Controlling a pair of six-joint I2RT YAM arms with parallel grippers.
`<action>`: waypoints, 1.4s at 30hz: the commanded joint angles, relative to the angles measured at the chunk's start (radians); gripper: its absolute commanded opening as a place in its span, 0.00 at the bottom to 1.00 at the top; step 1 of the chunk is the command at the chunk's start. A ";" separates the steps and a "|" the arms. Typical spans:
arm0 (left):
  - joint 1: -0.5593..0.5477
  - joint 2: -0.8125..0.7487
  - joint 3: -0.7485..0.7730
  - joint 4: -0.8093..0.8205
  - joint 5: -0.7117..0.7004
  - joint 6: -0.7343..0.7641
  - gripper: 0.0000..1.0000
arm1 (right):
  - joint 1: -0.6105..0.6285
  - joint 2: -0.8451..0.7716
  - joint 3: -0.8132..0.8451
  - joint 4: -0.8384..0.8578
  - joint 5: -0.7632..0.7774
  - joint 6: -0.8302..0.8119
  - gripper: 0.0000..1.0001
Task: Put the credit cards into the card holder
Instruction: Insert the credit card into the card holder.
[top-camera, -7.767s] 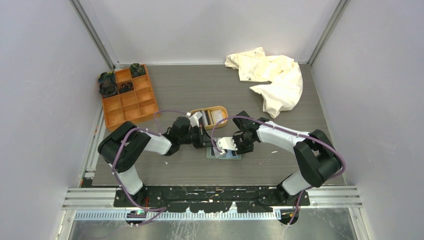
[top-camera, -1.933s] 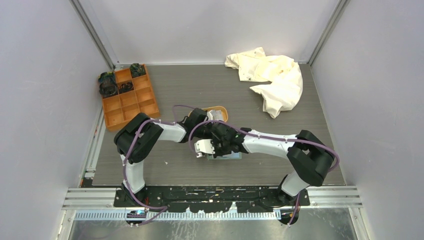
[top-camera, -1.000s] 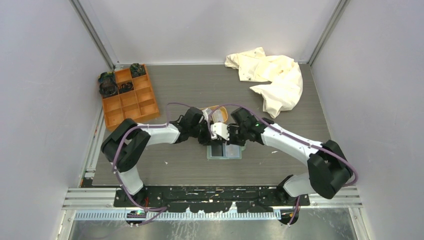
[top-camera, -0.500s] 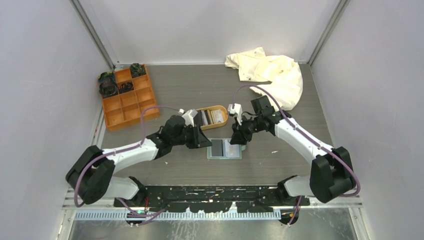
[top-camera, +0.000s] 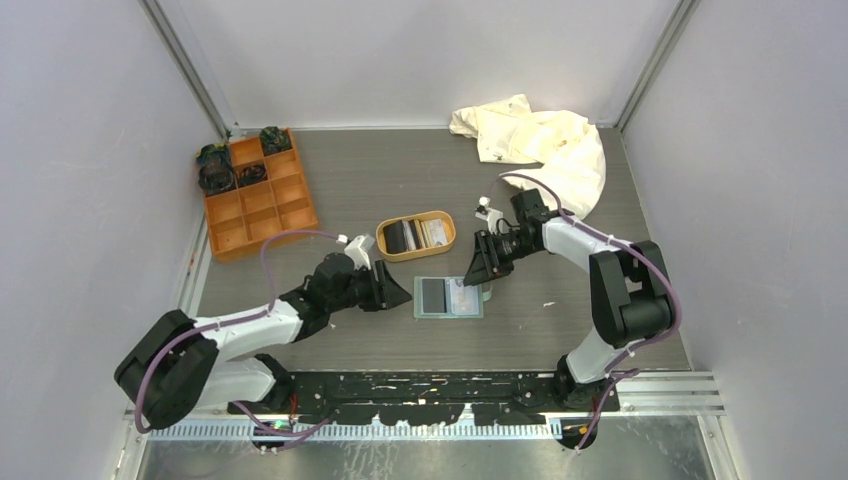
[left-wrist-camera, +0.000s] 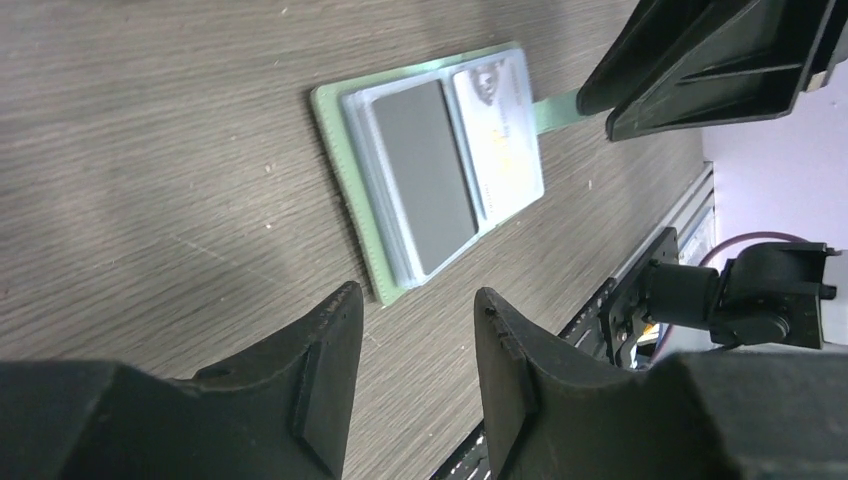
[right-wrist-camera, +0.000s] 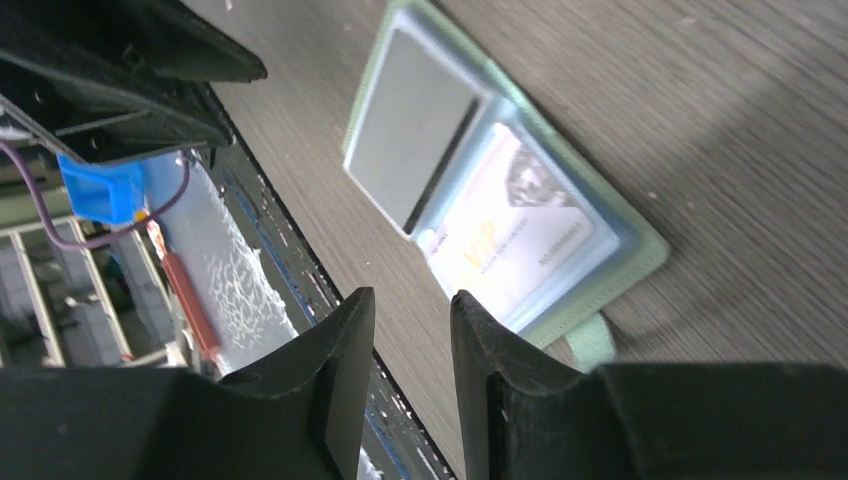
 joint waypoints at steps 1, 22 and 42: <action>0.006 0.065 -0.011 0.124 -0.005 -0.042 0.45 | -0.009 0.045 0.065 -0.029 0.069 0.083 0.39; -0.007 0.303 0.021 0.205 0.026 -0.099 0.45 | -0.010 0.213 0.139 -0.106 0.151 0.094 0.39; -0.069 0.381 0.058 0.221 0.022 -0.105 0.40 | -0.011 0.262 0.175 -0.114 -0.030 0.122 0.35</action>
